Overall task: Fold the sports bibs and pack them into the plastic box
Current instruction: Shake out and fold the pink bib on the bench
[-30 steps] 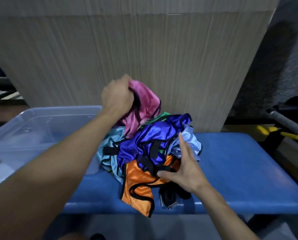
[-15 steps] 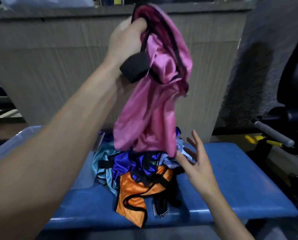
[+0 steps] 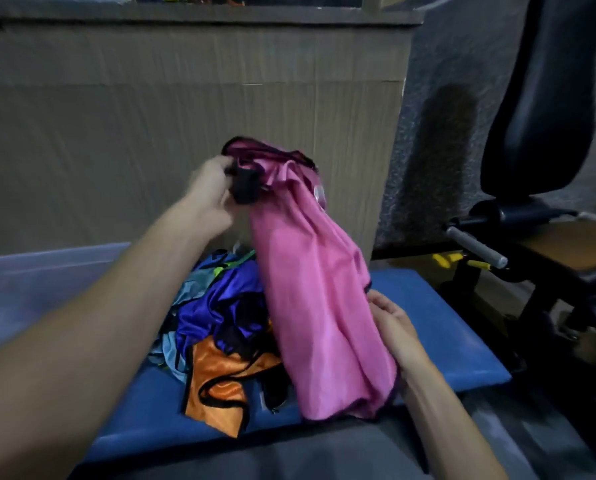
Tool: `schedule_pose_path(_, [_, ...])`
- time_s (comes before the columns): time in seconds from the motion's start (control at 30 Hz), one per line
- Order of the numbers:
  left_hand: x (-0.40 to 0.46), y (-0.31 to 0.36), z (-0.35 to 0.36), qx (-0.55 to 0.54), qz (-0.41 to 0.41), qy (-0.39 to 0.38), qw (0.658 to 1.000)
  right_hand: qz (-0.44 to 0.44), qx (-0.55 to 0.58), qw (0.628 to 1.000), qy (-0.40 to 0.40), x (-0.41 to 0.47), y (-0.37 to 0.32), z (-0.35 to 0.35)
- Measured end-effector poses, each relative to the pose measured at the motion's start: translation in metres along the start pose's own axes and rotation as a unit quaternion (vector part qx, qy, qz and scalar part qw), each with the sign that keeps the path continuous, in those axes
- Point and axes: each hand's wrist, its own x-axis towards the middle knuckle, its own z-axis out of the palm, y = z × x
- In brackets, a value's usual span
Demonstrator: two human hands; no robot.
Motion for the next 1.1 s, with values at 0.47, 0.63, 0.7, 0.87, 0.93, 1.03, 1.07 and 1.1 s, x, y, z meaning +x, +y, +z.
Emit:
schedule_pose_path(0.47, [-0.172, -0.177, -0.07, 0.603, 0.148, -0.339, 0.707, 0.155, -0.221, 0.961, -0.059, 0.014, 0.047, -0.007])
schedule_pose_path(0.63, [-0.17, -0.198, -0.083, 0.771, 0.12, -0.352, 0.518, 0.105, -0.201, 0.973, -0.043, 0.015, 0.055, 0.004])
schedule_pose_path(0.7, [-0.161, -0.204, -0.088, 0.78, 0.129, -0.343, 0.507, 0.093, -0.185, 0.978, -0.034, 0.022, 0.058, 0.012])
schedule_pose_path(0.87, [-0.129, -0.221, -0.086, 0.742, 0.205, -0.301, 0.563, 0.067, -0.169, 0.983, -0.018, 0.058, 0.069, 0.033])
schedule_pose_path(0.93, [-0.115, -0.22, -0.087, 0.707, 0.215, -0.306, 0.6, 0.08, -0.16, 0.984, -0.004, 0.066, 0.073, 0.035])
schedule_pose_path(1.03, [-0.101, -0.219, -0.096, 0.637, 0.206, -0.314, 0.673, 0.107, -0.112, 0.988, 0.014, 0.071, 0.076, 0.033])
schedule_pose_path(1.07, [-0.099, -0.219, -0.098, 0.616, 0.189, -0.303, 0.702, 0.109, -0.101, 0.989, 0.023, 0.069, 0.076, 0.032])
schedule_pose_path(1.1, [-0.099, -0.217, -0.098, 0.597, 0.161, -0.285, 0.732, 0.107, -0.099, 0.989, 0.036, 0.069, 0.077, 0.029])
